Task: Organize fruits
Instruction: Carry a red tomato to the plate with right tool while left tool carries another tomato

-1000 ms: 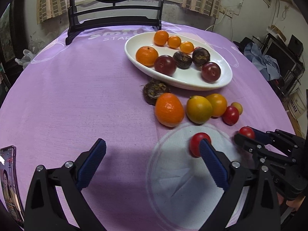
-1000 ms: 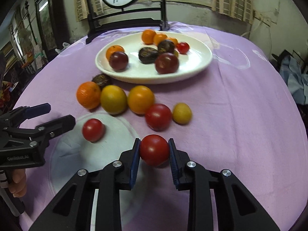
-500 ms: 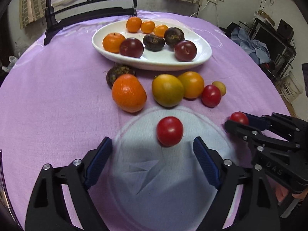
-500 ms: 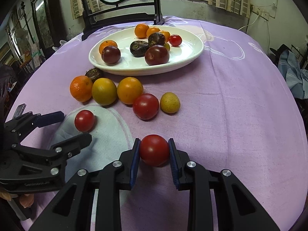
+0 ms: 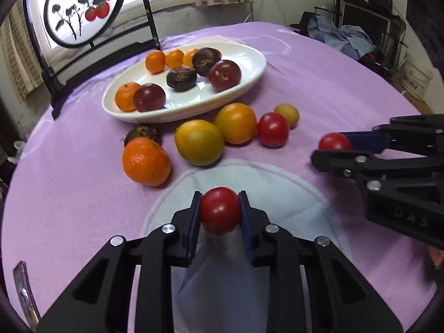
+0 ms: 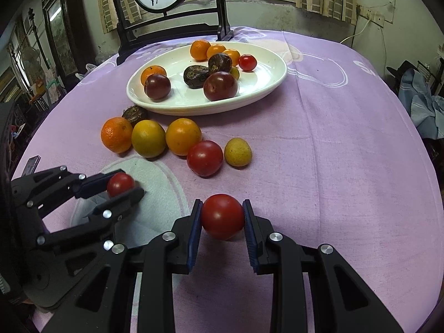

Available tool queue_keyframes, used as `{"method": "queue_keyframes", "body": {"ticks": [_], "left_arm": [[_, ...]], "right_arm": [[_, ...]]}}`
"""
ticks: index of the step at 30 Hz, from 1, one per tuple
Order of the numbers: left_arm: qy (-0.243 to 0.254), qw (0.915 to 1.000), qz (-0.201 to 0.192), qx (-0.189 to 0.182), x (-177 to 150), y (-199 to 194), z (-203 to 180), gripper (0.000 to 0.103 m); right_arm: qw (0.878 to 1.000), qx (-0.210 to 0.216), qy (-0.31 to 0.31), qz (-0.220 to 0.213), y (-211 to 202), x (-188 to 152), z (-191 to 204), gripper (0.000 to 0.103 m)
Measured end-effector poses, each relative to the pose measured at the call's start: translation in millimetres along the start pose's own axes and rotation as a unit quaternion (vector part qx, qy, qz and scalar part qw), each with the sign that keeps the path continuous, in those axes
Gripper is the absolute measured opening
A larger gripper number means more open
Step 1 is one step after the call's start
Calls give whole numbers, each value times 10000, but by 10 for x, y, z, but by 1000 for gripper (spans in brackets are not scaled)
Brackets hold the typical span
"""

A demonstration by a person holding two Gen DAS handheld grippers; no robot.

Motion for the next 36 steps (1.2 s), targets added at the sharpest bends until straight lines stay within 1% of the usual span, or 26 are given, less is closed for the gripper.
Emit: {"method": "queue_keyframes", "body": {"ticks": [2,4,6,8,10,12,14,17,20,23,26,29,30,31,32,33,34,35,36], "left_arm": [[-132,9996,124,-212,-29,-40,33,26],[-219,9993,148,-280,-20,-92,90,26],[-368,9982,207,-431,11,-131,155,26],[-541,9971,252,-462,70,-175,262,26],[-651,9963,216,-520,171,-228,355,26],[-711,9962,152,-485,303,-270,450,26],[-770,9963,65,-370,480,-284,567,26],[-922,9956,-2,-180,753,-249,737,26],[-1128,9935,-131,42,1072,-164,909,26],[-1310,9913,-98,106,1296,-7,1015,26],[-1445,9894,69,76,1417,236,1044,26],[-1484,9885,260,127,1457,520,1050,26],[-1509,9880,305,97,1461,584,1035,26],[-1555,9871,376,-17,1471,674,1026,27],[-1589,9862,457,-70,1472,754,1022,28],[-1631,9851,552,-1,1461,840,1049,32],[-1700,9834,621,105,1451,892,1084,50],[-1802,9813,658,180,1440,921,1130,60],[-1942,9789,598,224,1438,897,1192,72]], "right_arm": [[10000,8,10,-21,-4,2,-2,29],[10000,38,15,-67,-20,16,4,29],[9999,92,-2,-145,-49,35,30,29],[9995,187,-13,-249,-87,62,71,29],[9989,269,-20,-392,-143,109,115,29],[9981,350,10,-510,-197,172,153,29],[9971,446,-2,-619,-245,286,214,29],[9961,427,-272,-719,-284,521,326,29],[9939,406,-582,-845,-258,793,450,29],[9930,449,-746,-795,-95,1006,555,29],[9935,437,-780,-711,103,1158,568,29],[9950,367,-717,-583,337,1269,512,29],[9955,360,-682,-557,401,1296,486,29],[9959,361,-652,-520,462,1312,458,30],[9965,353,-587,-476,525,1327,422,30],[9969,360,-499,-485,570,1344,387,32],[9968,427,-424,-521,595,1358,368,45],[9967,414,-352,-596,586,1370,342,52],[9962,378,-268,-740,542,1377,312,57]]}}
Point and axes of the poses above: each gripper's, at about its wrist camera, not at the fingertips, and y roughly the way its jaws point, z to its left, x to its top, the point moved 10 cm from there along y, roughly the way its jaws point, and after that the axes turned 15 degrees about x, right-handed, at the moved point
